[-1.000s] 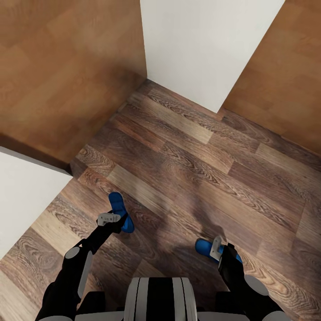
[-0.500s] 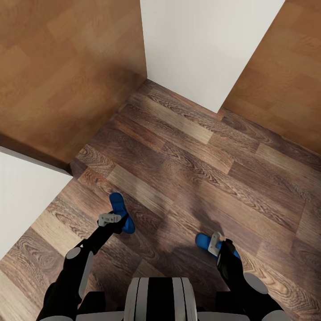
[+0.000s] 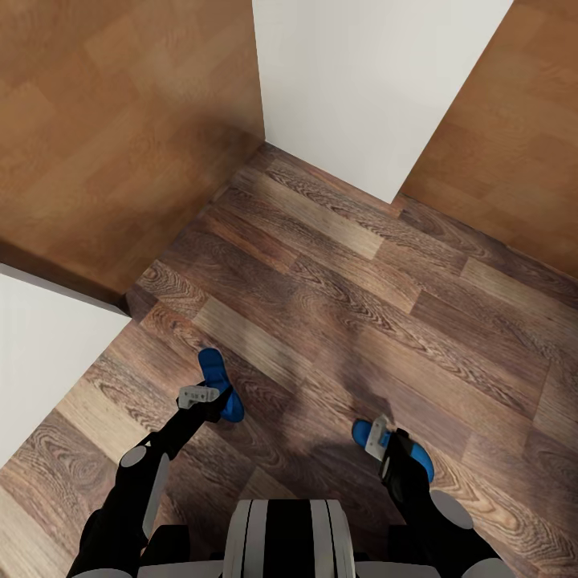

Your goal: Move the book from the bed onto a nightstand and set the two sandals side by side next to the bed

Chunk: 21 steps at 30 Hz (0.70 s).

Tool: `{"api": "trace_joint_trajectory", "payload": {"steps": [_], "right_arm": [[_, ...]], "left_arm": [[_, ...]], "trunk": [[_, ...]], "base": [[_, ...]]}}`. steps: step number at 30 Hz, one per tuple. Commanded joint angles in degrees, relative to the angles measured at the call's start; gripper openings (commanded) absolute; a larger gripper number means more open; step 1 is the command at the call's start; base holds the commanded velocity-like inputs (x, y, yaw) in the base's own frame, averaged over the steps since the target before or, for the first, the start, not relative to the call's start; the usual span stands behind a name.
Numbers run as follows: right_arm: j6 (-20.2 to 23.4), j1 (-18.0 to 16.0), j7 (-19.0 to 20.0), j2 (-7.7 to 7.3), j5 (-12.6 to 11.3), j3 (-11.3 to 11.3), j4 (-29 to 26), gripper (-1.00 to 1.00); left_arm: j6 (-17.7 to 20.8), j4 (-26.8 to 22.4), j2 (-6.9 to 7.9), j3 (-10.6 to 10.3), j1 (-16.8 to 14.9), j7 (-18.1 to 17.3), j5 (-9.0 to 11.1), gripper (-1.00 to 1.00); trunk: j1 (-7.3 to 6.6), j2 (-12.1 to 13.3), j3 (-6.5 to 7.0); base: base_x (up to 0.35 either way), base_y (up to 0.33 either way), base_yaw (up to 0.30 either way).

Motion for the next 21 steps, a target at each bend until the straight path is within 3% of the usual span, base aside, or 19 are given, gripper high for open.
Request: {"api": "trace_joint_trajectory", "payload": {"steps": [1, 7, 15, 21], "right_arm": [[0.0, -0.03, 0.53, -0.06, 0.61, 0.2, -0.09, 1.0], [-0.78, -0.03, 0.55, -0.05, 0.61, 0.2, -0.02, 1.0], [-0.83, -0.03, 0.54, -0.07, 0.63, 0.24, 0.08, 1.0], [-0.86, -0.03, 0.57, -0.13, 0.61, 0.28, 0.09, 1.0]], "left_arm": [[0.27, -0.11, -0.09, 0.26, -0.03, -0.46, -0.48, -1.0], [0.27, -0.11, -0.09, 0.25, -0.03, -0.45, -0.48, -1.0], [0.27, -0.02, -0.09, 0.12, -0.03, -0.2, -0.48, -1.0], [0.27, -0.02, -0.09, 0.08, -0.03, -0.16, -0.48, -1.0]], "trunk": [[-0.01, -0.01, -0.03], [-0.01, -0.01, -0.03], [0.2, -0.12, -1.8], [0.2, -0.12, -1.8]], "base": [[0.0, 0.0, 0.0], [0.0, 0.0, 0.0], [0.0, 0.0, 0.0], [0.0, 0.0, 0.0]]}}
